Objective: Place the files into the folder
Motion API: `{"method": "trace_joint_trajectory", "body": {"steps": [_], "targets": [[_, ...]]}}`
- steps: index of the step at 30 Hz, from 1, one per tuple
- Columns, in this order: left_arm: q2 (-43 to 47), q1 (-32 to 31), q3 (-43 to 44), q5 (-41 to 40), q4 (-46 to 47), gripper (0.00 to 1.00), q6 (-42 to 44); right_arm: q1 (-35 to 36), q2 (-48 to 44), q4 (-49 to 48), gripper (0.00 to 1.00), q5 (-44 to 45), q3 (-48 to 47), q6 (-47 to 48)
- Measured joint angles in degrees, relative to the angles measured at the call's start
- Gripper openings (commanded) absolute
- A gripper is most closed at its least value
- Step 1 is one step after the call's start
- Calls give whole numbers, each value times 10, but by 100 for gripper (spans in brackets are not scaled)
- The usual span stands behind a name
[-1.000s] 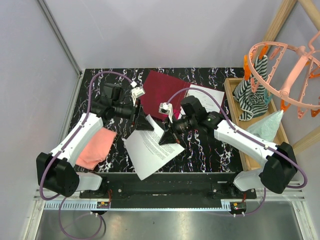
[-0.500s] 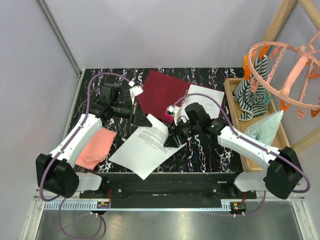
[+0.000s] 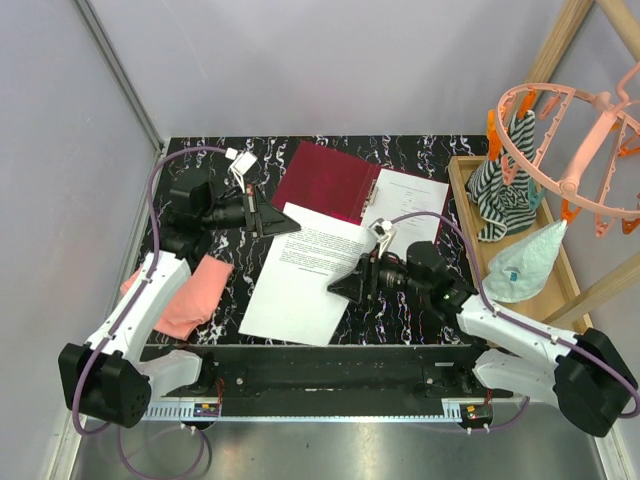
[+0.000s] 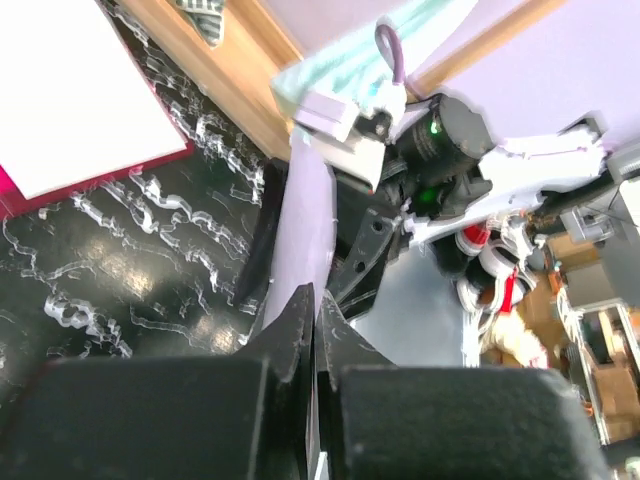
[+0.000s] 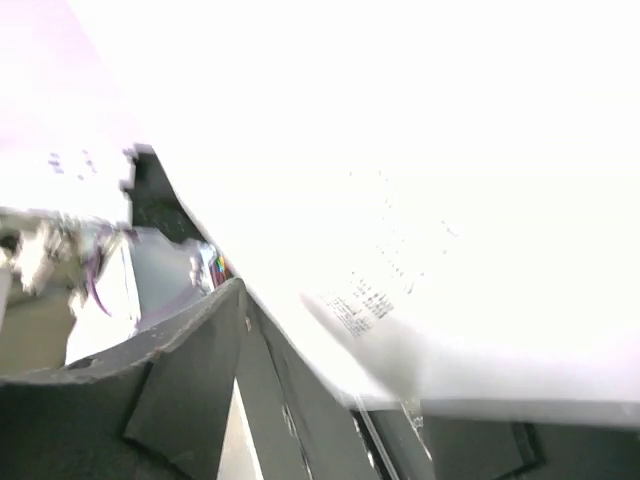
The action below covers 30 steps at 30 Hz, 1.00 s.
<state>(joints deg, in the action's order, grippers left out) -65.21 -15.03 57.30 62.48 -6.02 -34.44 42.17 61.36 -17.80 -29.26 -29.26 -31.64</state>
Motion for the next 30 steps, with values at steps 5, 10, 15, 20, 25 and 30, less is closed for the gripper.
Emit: {"method": "trace_joint_trajectory", "body": {"steps": [5, 10, 15, 20, 25, 30], "targets": [[13, 14, -64, -5, 125, 0, -121, -1, -48, -66, 55, 39, 30, -39], [15, 30, -111, -18, 214, 0, -216, -1, -67, -108, 50, 65, 39, -64], [25, 44, -120, -36, 256, 0, -262, -2, -67, -126, 28, 80, 61, -87], [32, 49, -127, -59, 283, 43, -289, -2, -64, -120, 0, 107, 61, -99], [33, 48, -97, -123, 141, 71, -202, -4, -31, 20, 0, 183, -14, -67], [33, 49, -23, -278, -52, 74, -80, -64, 38, 193, 0, 234, -165, 9]]}}
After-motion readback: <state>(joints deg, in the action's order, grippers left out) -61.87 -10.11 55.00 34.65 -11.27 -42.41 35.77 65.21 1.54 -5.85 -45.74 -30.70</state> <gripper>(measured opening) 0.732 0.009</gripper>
